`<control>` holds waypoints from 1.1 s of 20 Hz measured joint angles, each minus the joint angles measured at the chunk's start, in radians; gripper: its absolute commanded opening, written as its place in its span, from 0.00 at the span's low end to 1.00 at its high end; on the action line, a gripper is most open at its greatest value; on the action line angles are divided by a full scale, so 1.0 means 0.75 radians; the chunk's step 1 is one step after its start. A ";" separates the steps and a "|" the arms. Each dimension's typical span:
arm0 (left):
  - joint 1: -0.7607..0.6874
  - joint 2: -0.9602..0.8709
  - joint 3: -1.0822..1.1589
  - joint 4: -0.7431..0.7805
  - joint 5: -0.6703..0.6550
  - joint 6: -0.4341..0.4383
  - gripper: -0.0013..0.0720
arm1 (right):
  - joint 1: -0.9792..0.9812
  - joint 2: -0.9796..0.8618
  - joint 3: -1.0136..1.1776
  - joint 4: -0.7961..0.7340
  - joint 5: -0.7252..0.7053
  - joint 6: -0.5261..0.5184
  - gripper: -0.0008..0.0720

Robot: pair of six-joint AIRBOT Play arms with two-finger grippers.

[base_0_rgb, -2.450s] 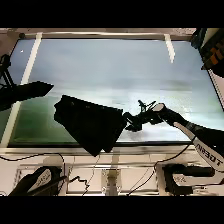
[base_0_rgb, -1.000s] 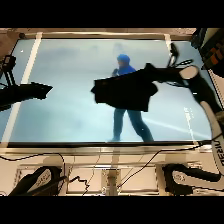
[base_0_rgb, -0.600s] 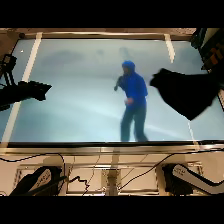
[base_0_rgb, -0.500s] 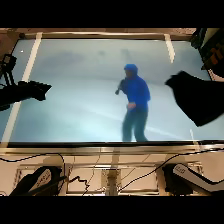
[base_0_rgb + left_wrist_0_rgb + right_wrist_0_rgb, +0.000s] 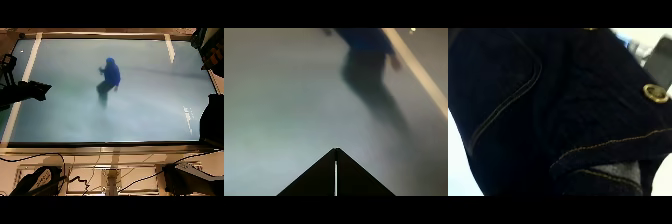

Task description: Fold the clothes and pants, and hang the long-sleeved shirts on hangers.

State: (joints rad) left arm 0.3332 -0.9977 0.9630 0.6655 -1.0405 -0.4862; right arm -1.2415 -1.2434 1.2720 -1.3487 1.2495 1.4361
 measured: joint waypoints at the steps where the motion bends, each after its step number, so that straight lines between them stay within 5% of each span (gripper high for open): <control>1: 0.000 -0.001 0.000 0.000 0.001 0.000 0.05 | -0.004 -0.004 -0.001 -0.011 0.021 0.004 0.04; 2: 0.000 -0.001 0.000 0.000 0.001 0.000 0.05 | -0.008 -0.007 -0.002 -0.009 0.035 0.013 0.14; 4: 0.000 0.000 0.000 -0.001 0.001 0.000 0.05 | -0.010 -0.010 -0.004 0.031 0.059 0.027 0.53; 6: 0.000 -0.001 0.000 -0.001 0.001 0.000 0.05 | -0.012 -0.012 -0.004 0.073 0.073 0.043 0.59; 8: 0.000 -0.001 0.000 -0.001 0.001 0.000 0.05 | -0.013 -0.013 -0.004 0.131 0.080 0.052 0.57; 9: 0.000 -0.001 0.000 -0.001 0.001 0.000 0.05 | -0.013 -0.013 -0.004 0.154 0.081 0.055 0.48; 10: 0.000 -0.001 0.000 -0.001 0.001 0.000 0.05 | -0.013 -0.014 -0.004 0.180 0.084 0.056 0.18; 11: 0.000 -0.001 0.000 -0.001 0.000 0.000 0.05 | -0.013 -0.013 -0.004 0.211 0.088 0.057 0.04; 16: 0.000 -0.001 0.000 -0.001 0.001 0.001 0.05 | 0.137 -0.009 -0.004 0.383 0.075 0.019 0.04; 22: 0.000 -0.001 0.000 -0.001 0.001 0.000 0.05 | 0.830 -0.002 -0.004 0.368 -0.043 -0.202 0.03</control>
